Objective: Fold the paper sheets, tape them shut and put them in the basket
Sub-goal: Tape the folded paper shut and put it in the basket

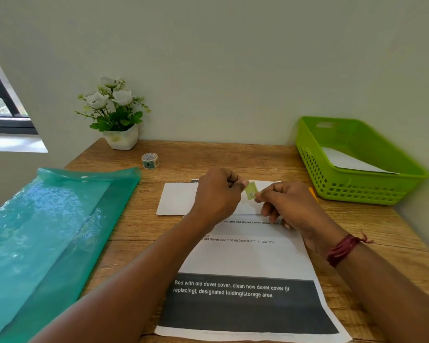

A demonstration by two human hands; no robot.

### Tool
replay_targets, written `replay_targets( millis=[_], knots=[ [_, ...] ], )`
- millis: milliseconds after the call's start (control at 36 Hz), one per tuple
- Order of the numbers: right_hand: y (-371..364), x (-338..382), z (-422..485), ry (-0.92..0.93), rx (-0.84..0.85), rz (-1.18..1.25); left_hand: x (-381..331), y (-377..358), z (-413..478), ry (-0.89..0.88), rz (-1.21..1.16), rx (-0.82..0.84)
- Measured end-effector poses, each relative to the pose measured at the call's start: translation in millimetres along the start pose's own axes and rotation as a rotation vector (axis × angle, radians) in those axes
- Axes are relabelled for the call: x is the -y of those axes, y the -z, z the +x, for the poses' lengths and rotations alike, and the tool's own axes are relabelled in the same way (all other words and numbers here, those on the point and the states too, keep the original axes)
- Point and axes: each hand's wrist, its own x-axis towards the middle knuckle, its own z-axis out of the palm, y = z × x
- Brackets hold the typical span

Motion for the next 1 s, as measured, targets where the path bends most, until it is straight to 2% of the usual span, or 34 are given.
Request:
replay_targets(
  millis=[167, 361, 556, 694, 861, 1000],
  knots=[
    [3.3, -2.5, 4.6, 0.013, -0.039, -0.028, -4.6, -3.7, 4.5, -0.025, 0.091, 0.034],
    [8.2, -7.2, 9.5, 0.069, -0.154, -0.046, -16.3, -17.3, 24.1, -0.031, 0.084, 0.058],
    [16.8, -19.4, 25.9, 0.146, -0.333, -0.206, -27.1, -34.6, 47.3, -0.048, 0.128, 0.131],
    [26.5, -26.0, 35.4, 0.145, -0.43, -0.337, -35.9, -46.4, 62.1, -0.117, 0.293, 0.164],
    [31.7, -28.6, 36.8, 0.172, -0.434, -0.416, -29.7, -63.4, 72.8, -0.151, 0.341, 0.212],
    [34.7, -32.7, 42.2, 0.167, -0.366, -0.546, -16.7, -72.4, 77.8, -0.167, 0.335, 0.215]
  ],
)
